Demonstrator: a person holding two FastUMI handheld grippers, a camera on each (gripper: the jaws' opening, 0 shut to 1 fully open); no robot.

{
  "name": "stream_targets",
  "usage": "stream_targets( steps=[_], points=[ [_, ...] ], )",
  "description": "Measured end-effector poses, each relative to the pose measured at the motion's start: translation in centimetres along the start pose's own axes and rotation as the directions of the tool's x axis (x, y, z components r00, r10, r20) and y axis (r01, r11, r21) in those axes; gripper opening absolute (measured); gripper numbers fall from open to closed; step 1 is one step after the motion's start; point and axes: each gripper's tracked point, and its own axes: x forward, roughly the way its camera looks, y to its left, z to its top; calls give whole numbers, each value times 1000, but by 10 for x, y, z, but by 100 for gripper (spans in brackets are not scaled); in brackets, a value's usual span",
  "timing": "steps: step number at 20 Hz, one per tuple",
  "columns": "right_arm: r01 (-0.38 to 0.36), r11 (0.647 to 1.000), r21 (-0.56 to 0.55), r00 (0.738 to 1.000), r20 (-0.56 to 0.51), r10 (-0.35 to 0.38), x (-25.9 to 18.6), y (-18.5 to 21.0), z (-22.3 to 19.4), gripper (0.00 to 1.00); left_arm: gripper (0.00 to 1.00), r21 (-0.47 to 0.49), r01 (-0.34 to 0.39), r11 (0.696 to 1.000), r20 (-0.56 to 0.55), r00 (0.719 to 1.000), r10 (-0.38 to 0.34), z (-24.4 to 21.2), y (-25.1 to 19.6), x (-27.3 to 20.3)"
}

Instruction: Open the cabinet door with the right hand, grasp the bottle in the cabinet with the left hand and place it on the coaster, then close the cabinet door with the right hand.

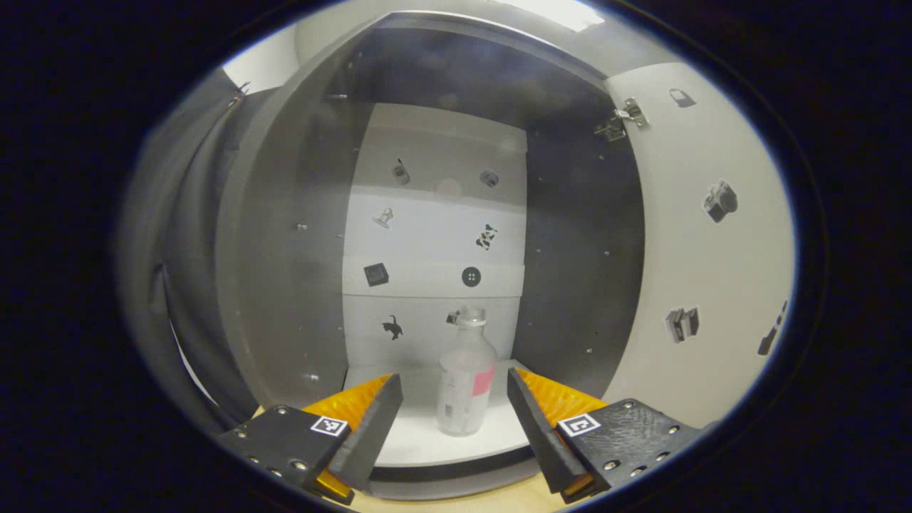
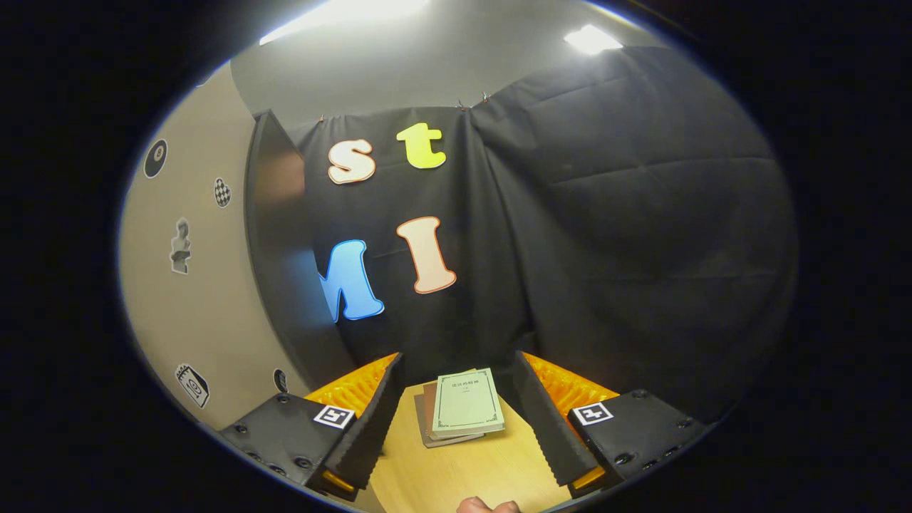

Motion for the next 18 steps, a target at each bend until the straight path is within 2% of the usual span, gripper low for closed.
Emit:
stream_targets(
  steps=[1, 4, 6, 8, 11, 13, 17, 18],
  points=[
    [5, 1000, -13, 1000, -11, -5, 3, -3, -2, 95, 91, 6, 1, 1000, -1, 1000, -1, -1, -1, 10],
    [6, 999, -40, 999, -50, -8, 11, -8, -10, 95, 89, 6, 12, 1000, -14, 1000, -12, -10, -5, 32],
    [4, 999, -38, 999, -51, -6, 15, -9, -9, 95, 91, 10, 19, 1000, -24, 1000, -18, -16, -8, 44],
    [9, 999, -33, 999, -51, -11, 18, -12, -7, 95, 89, 10, 14, 1000, -40, 999, -14, -22, -8, 54],
    [24, 999, -39, 999, -47, -25, 20, -19, -6, 95, 94, -10, 16, 1000, -31, 999, -17, -21, -10, 64],
    [29, 999, -41, 998, -56, -31, 21, -23, -7, 95, 89, -3, 14, 1000, -41, 999, -14, -25, -9, 74],
    [36, 999, -36, 997, -63, -39, 25, -25, -8, 95, 89, 4, 21, 1000, -67, 998, -21, -36, -11, 86],
    [39, 999, -35, 997, -66, -41, 24, -26, -10, 95, 94, 5, 20, 1000, -73, 997, -20, -39, -11, 87]
  ],
)
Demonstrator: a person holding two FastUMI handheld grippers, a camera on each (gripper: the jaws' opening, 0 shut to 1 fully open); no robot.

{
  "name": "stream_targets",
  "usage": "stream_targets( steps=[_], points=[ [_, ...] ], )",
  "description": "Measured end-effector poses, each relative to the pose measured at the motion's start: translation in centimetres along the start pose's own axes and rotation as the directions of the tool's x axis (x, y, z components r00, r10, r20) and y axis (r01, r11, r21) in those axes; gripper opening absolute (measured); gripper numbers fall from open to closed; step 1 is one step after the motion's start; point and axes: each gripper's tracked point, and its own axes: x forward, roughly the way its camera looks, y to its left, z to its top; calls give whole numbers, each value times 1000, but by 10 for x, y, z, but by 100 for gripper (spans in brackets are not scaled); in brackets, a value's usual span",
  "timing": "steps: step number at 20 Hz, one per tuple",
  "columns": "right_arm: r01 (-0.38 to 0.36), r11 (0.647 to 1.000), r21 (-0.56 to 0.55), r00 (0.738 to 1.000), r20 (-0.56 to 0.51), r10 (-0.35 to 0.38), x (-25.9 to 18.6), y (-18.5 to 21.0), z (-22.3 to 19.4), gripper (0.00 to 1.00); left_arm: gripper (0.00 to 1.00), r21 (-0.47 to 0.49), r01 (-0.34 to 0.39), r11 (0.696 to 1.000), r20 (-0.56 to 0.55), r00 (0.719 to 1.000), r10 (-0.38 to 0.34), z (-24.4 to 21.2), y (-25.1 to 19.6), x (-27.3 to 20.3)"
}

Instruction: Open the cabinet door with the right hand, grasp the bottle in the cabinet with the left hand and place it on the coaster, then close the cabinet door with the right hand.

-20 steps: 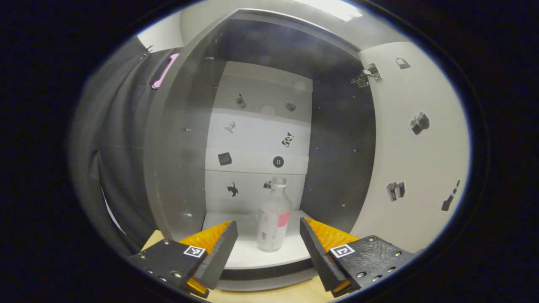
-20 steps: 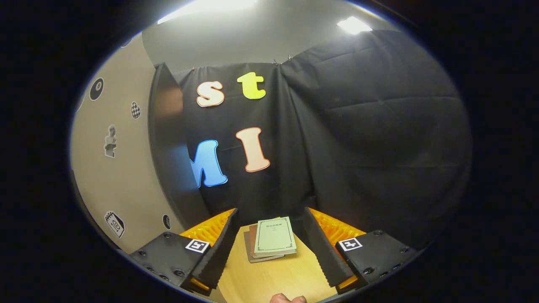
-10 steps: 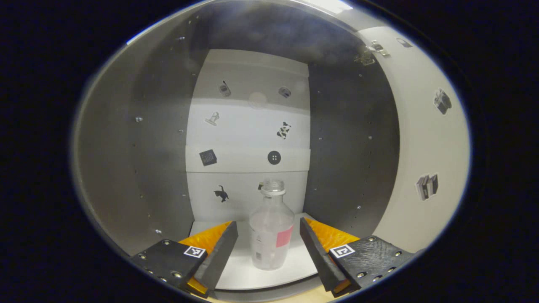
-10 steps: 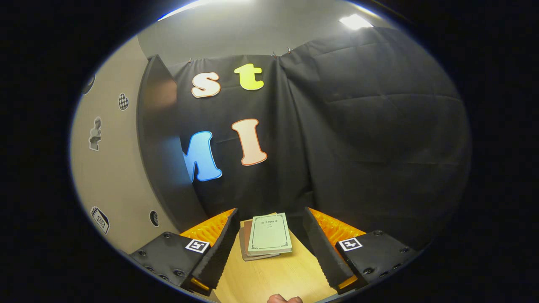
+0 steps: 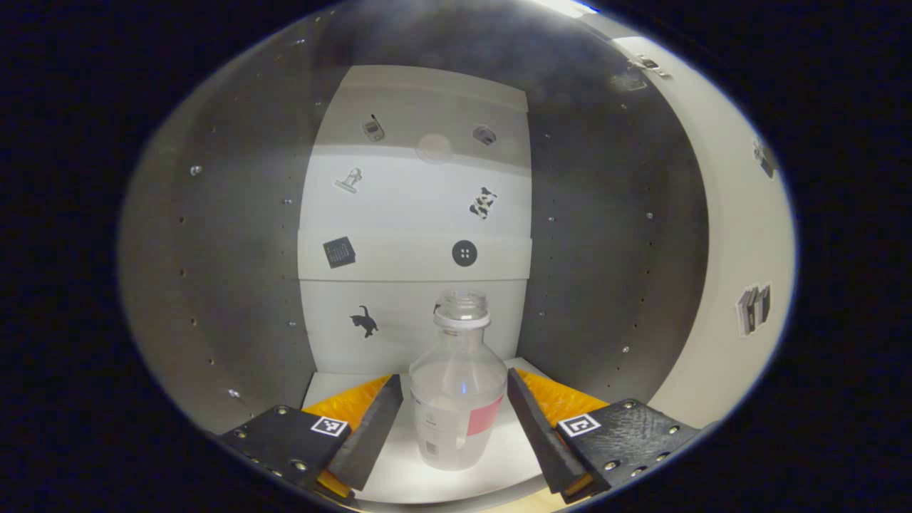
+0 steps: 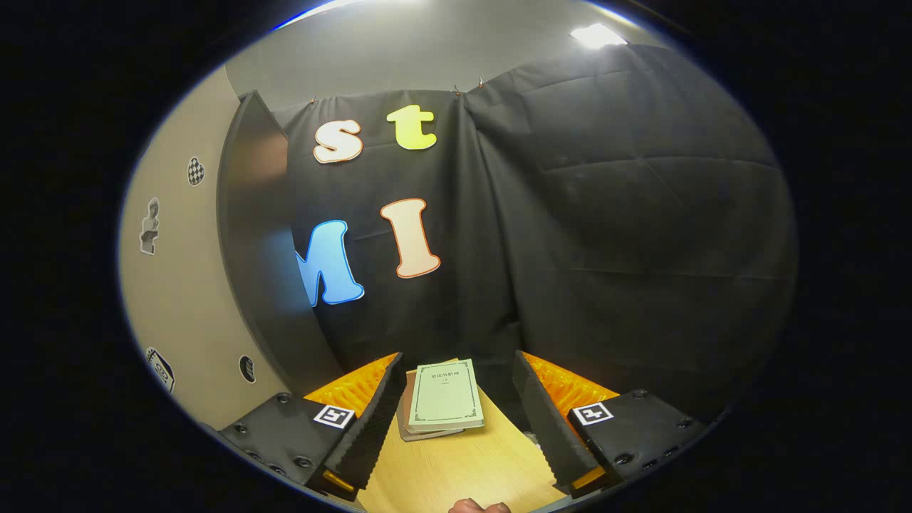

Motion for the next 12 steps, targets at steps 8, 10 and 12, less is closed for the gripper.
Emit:
stream_targets(
  steps=[8, 10, 12],
  points=[
    [1, 1000, -21, 1000, -10, -2, 1, -9, -8, 95, 75, 17, 3, 1000, -1, 1000, -3, -2, -2, 8],
    [-8, 1000, -20, 1000, -16, 8, 4, -8, -11, 95, 75, 13, 1, 1000, 3, 1000, -1, -1, -2, 7],
    [-20, 1000, -19, 1000, -21, 20, 8, -6, -11, 95, 73, -6, 10, 1000, 11, 1000, -10, 0, -4, 4]
  ],
)
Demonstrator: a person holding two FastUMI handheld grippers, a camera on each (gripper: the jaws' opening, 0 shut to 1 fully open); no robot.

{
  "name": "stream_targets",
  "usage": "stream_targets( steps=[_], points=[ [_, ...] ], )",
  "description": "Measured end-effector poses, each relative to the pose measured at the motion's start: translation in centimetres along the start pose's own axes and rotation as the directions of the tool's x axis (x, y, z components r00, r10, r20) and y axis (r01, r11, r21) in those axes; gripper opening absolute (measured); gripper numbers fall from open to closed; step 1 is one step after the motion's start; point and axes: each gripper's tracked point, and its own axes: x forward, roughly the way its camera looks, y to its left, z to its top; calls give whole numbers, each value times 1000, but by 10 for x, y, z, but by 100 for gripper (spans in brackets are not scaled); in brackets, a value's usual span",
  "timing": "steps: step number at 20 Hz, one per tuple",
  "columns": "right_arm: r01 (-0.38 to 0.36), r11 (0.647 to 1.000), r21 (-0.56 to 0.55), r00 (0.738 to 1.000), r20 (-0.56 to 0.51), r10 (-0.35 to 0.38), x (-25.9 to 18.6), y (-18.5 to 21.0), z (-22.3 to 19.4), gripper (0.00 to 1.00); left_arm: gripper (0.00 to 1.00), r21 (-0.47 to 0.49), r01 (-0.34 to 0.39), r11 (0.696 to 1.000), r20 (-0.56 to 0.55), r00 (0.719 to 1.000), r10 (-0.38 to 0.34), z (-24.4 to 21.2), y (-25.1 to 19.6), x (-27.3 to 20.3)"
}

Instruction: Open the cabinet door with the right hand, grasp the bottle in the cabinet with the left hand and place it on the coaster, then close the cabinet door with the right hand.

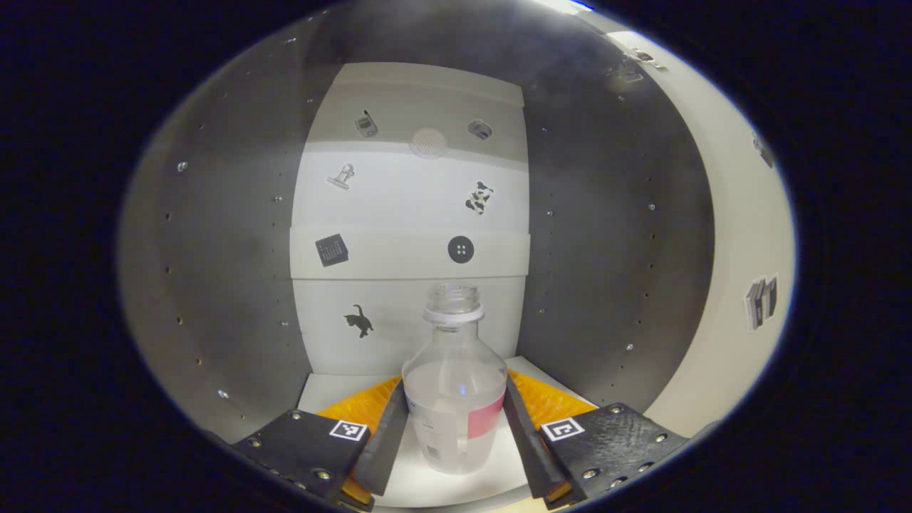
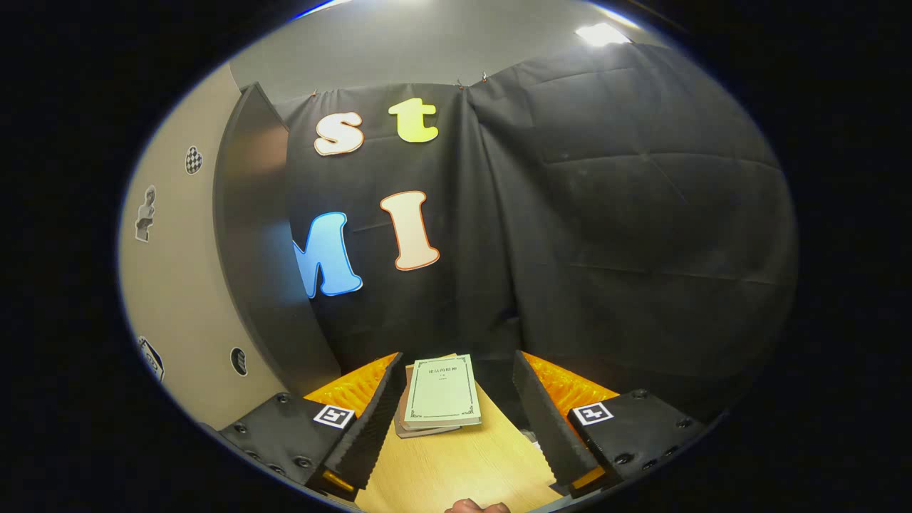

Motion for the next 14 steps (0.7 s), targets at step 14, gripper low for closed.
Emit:
stream_targets(
  steps=[14],
  points=[
    [-167, 986, -2, 986, -9, 167, 34, 45, 0, 95, 67, 90, -72, 993, 122, 991, 61, 53, 19, -127]
  ],
)
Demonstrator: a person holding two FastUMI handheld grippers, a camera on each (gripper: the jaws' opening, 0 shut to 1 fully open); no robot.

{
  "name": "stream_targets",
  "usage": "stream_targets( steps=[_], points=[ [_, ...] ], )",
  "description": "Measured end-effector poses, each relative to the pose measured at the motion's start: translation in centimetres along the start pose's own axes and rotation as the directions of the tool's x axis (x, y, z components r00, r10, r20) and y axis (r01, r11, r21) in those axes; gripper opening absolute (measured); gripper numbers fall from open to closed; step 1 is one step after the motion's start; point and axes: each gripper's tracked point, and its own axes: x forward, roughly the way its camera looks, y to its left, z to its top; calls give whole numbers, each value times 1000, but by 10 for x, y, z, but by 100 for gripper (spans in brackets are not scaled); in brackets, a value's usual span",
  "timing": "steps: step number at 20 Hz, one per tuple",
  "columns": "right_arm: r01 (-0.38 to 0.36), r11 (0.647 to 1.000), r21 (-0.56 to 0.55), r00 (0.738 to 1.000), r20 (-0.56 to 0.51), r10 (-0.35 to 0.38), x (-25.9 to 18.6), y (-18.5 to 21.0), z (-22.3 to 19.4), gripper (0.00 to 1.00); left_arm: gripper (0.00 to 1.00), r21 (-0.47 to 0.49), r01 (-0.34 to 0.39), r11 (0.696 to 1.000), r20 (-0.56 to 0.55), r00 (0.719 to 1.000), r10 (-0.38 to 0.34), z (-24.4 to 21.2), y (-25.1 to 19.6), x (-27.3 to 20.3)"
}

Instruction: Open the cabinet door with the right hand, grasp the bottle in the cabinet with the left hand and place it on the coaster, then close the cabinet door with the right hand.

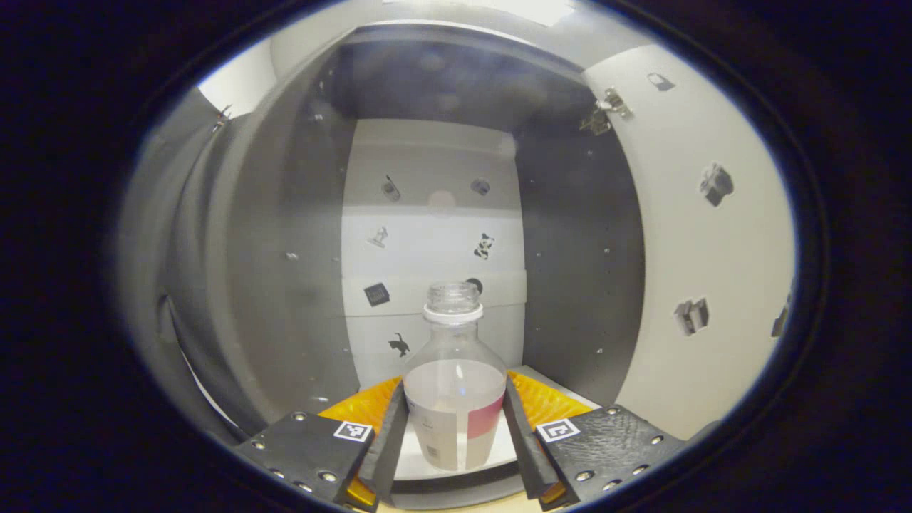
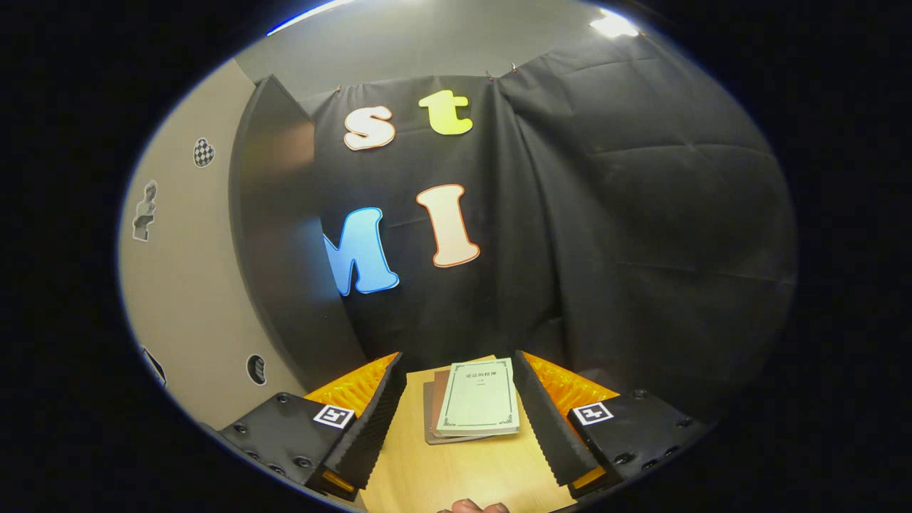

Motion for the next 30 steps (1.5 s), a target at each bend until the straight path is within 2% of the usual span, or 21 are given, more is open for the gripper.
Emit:
stream_targets(
  steps=[5, 6, 7, 9, 10, 11, 12, 13, 14, 15, 20, 22, 25, 30],
  points=[
    [-5, 999, 53, 999, 33, 3, -21, 10, 8, 95, 67, 60, -29, 998, 42, 999, 27, 19, 28, -71],
    [2, 998, 64, 999, 40, -5, -27, 9, 11, 88, 67, 58, -38, 998, 47, 998, 35, 16, 35, -84],
    [10, 997, 72, 999, 49, -13, -32, 9, 14, 95, 67, 57, -52, 997, 54, 997, 49, 15, 40, -103],
    [29, 996, 83, 997, 69, -35, -43, 7, 20, 95, 67, 41, -89, 995, 55, 995, 87, -2, 57, -131],
    [33, 996, 88, 996, 77, -40, -48, 8, 24, 95, 67, 34, -107, 994, 56, 993, 105, -12, 67, -145],
    [36, 995, 90, 996, 81, -43, -53, 9, 24, 88, 67, 28, -127, 991, 55, 991, 126, -24, 78, -158],
    [35, 996, 85, 996, 80, -41, -57, 11, 25, 95, 67, 19, -144, 989, 59, 988, 143, -40, 88, -169],
    [41, 997, 73, 996, 76, -46, -60, 12, 23, 95, 67, 7, -164, 986, 54, 985, 163, -56, 98, -180],
    [47, 997, 58, 996, 70, -51, -63, 12, 22, 100, 67, -4, -184, 983, 47, 982, 184, -76, 107, -190],
    [52, 998, 46, 996, 68, -55, -66, 13, 23, 95, 67, -9, -210, 978, 35, 977, 211, -95, 116, -200],
    [64, 998, 18, 996, 56, -64, -77, 22, 18, 95, 69, -38, -301, 953, -31, 953, 300, -184, 148, -238],
    [51, 999, 4, 998, 41, -51, -81, 29, 16, 95, 67, -49, -306, 951, -44, 952, 304, -211, 151, -246],
    [22, 999, 41, 1000, 11, -22, -84, 37, 12, 95, 67, -57, -311, 949, -65, 949, 308, -245, 154, -252],
    [66, 995, 72, 998, -24, -65, -92, 25, 1, 95, 69, -68, -323, 944, -102, 943, 315, -303, 153, -251]
  ],
)
